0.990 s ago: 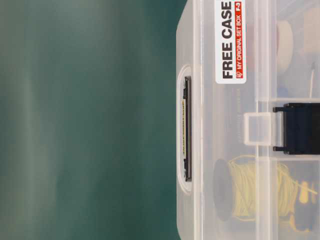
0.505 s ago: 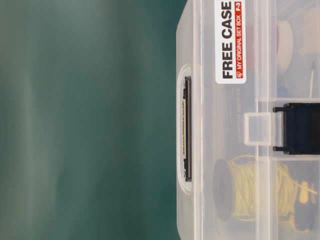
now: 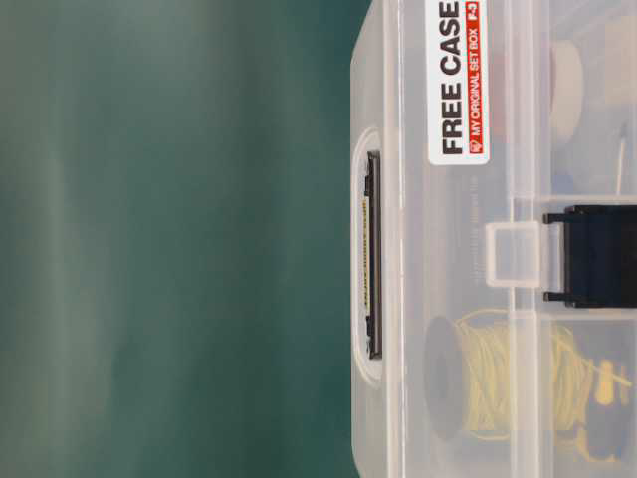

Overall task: Open the tool box with both arms.
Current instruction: 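Close both grippers on the front edge of the box lid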

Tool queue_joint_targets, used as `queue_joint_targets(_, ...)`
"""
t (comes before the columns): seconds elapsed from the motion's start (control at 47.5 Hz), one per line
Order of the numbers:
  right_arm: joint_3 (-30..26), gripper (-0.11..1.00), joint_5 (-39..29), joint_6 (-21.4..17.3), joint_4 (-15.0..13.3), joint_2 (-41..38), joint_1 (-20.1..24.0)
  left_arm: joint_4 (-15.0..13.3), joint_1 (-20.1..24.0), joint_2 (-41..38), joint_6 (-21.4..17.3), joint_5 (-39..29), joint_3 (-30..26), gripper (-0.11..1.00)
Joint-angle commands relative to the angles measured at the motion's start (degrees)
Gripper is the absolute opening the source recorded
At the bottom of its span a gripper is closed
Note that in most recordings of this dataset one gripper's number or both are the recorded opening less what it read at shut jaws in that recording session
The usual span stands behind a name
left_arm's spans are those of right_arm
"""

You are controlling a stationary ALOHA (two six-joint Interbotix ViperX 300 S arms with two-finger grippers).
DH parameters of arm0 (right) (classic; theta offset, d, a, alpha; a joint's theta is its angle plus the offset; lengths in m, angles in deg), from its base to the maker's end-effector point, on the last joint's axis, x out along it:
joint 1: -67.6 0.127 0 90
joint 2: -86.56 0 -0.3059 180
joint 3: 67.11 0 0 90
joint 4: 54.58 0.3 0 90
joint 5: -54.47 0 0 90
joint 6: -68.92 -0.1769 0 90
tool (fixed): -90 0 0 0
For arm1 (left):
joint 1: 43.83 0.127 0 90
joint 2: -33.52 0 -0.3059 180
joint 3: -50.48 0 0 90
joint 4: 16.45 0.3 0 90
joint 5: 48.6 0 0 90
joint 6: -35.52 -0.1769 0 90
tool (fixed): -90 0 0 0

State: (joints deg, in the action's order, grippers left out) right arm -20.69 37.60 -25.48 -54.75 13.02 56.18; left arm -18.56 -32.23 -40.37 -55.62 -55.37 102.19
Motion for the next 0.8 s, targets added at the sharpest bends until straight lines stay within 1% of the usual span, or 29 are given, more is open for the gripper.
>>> queue_joint_targets(0.0, -1.7, 0.77, 1.4, -0.1, -0.1, 0.0, -0.3, 0.0, 0.1, -0.2, -1.0, 1.4, -1.9, 0.84)
queue_joint_targets(0.126, -2.0, 0.77, 1.5, -0.1, -0.1, 0.0, -0.3, 0.0, 0.1, -0.3, -2.1, 1.5, -2.2, 0.84)
queue_joint_targets(0.59, -3.0, 0.77, 1.5, -0.1, -0.1, 0.0, -0.2, 0.0, 0.2, -0.2, -2.1, 1.5, -3.2, 0.84)
queue_joint_targets(0.779, -4.1, 0.77, 1.1, -0.1, -0.1, 0.4, -0.3, 0.0, 0.1, 1.3, -1.9, 1.2, -3.8, 0.84)
